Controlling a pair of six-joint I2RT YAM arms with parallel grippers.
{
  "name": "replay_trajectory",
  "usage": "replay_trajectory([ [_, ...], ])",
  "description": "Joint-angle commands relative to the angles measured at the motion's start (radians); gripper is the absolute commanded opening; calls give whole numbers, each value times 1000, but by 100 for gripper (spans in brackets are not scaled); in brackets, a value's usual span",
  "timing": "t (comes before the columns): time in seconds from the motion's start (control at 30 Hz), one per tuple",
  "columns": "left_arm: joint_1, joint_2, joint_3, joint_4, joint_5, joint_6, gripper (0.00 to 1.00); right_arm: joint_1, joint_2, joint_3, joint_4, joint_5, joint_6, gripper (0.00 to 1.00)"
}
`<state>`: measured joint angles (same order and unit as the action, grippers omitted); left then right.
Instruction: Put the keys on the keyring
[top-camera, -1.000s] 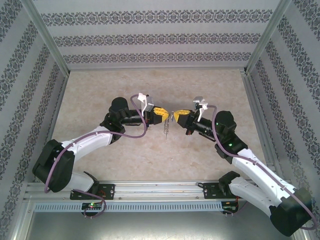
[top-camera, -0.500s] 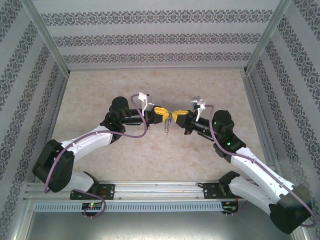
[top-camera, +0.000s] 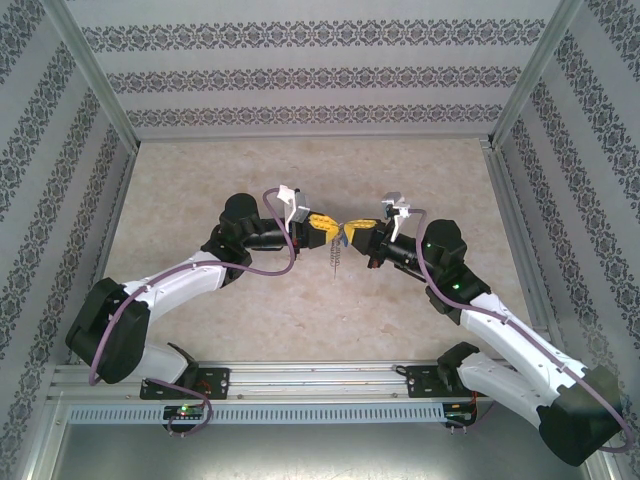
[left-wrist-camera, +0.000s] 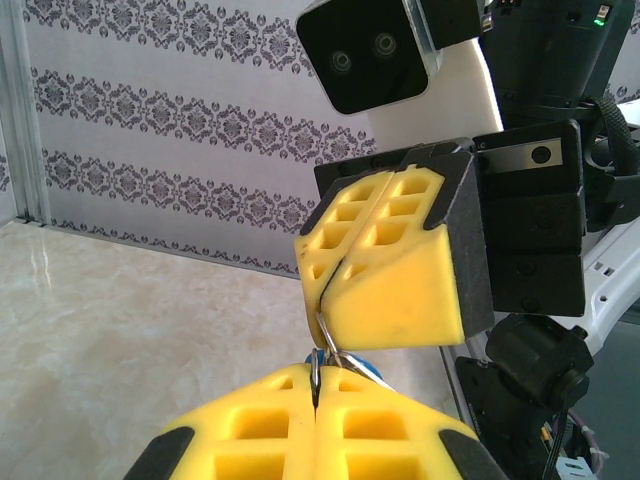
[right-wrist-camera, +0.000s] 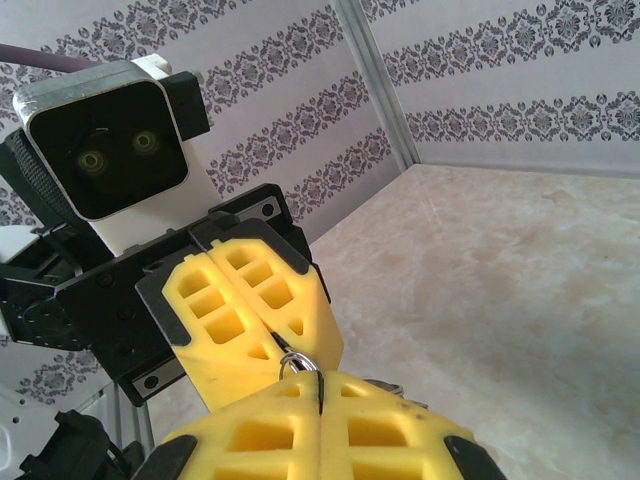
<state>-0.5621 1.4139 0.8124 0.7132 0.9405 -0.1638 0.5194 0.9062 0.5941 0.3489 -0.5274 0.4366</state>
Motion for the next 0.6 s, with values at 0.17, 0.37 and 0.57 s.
replay_trajectory([
  [0.17,-22,-15,29,25,9,16,0,-27,-18,-6,20,24,-18,0],
  [0.37,-21,-17,27,28,2,20,0,-33,-24,-20,19,24,-13,0],
  [0.57,-21,-24,24,36,-15,22,0,-33,-26,-34,18,18,-9,0],
])
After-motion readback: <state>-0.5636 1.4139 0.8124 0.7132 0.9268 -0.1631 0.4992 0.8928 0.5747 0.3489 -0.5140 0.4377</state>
